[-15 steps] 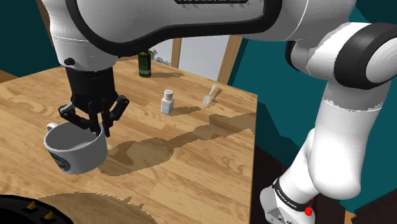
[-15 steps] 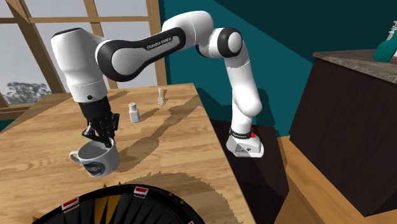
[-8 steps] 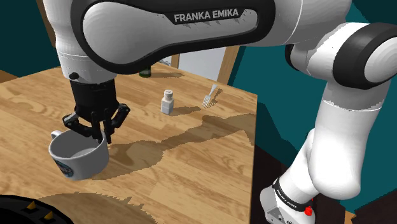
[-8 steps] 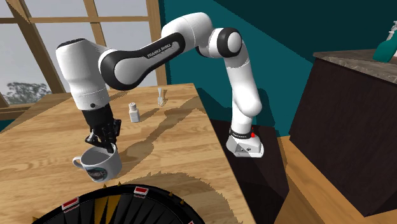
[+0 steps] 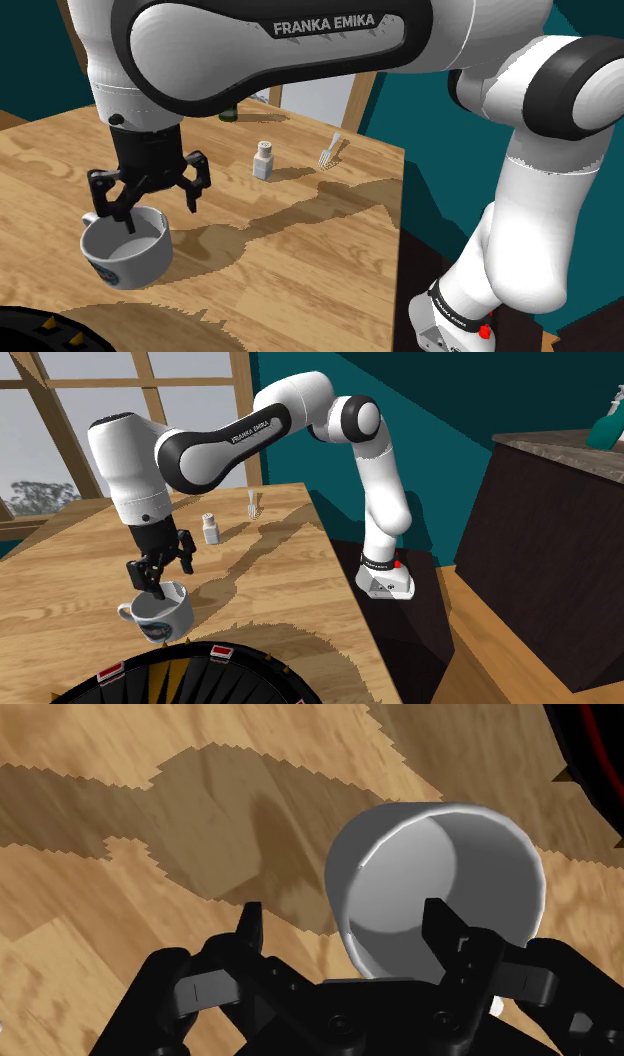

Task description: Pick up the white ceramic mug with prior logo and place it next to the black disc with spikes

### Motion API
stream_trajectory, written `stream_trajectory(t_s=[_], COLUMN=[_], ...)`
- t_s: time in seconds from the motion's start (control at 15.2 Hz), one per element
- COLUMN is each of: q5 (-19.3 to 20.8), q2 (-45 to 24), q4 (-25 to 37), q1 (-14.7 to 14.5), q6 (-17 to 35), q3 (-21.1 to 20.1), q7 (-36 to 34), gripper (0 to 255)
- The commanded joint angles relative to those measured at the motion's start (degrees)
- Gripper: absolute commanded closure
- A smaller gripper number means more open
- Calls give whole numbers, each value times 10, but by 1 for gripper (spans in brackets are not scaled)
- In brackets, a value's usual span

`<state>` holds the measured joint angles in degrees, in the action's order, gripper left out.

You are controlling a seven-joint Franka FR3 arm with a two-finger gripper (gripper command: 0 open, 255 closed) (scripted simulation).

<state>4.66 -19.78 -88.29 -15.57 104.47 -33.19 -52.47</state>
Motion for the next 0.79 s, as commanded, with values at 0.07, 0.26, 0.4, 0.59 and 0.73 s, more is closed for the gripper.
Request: stream_trajectory(t_s=[0.07,0.26,0.4,0.59,0.73], q5=[0,-1,0,0,0], q2=[0,0,-2,-2,-2], q4=[0,59,76,76,76], q1=[0,-3,-4,-4,-4], q6=[0,-58,-74,-74,-74], q3=[0,-1,-1,-1,-1], q7=[0,1,1,1,1], gripper=[0,0,0,0,0])
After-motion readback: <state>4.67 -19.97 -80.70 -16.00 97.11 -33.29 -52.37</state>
